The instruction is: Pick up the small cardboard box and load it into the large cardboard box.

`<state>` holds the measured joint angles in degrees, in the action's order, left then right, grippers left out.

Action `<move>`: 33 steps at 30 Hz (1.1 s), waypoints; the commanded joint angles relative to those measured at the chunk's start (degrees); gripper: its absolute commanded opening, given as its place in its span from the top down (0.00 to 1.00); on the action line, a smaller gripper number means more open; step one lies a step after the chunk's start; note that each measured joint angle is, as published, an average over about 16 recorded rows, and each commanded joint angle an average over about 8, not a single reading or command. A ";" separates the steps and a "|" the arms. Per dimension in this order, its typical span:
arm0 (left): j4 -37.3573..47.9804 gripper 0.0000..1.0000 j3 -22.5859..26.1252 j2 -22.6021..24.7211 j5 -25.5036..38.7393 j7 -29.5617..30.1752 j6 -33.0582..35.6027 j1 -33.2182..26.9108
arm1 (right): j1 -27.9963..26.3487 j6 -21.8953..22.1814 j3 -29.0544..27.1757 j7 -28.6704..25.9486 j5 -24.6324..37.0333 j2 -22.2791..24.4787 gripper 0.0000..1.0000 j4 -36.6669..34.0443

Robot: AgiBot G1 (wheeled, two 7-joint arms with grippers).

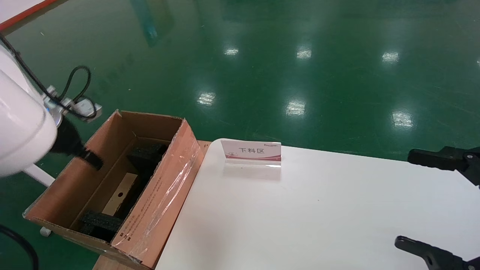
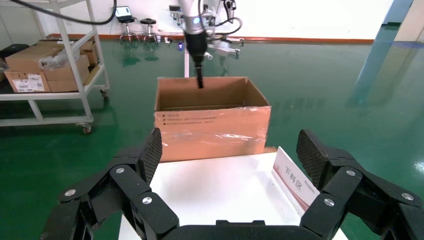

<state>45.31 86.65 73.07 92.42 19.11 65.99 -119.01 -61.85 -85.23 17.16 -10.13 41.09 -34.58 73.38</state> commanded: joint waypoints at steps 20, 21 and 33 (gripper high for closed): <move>18.68 0.00 -11.40 2.27 -12.82 -36.38 22.92 -17.64 | -0.03 0.01 0.06 0.04 -0.04 0.02 0.00 -0.03; 19.78 0.00 -11.70 2.63 -12.86 -37.50 23.43 -18.13 | -0.02 0.01 0.06 0.04 -0.04 0.02 0.00 -0.03; 19.21 0.00 -13.68 2.79 -13.53 -38.85 23.69 -17.55 | -0.02 0.02 0.07 0.05 -0.04 0.02 0.00 -0.05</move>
<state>62.75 72.05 75.36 78.31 -19.47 89.74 -135.60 -61.87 -85.21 17.24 -10.08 41.04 -34.55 73.33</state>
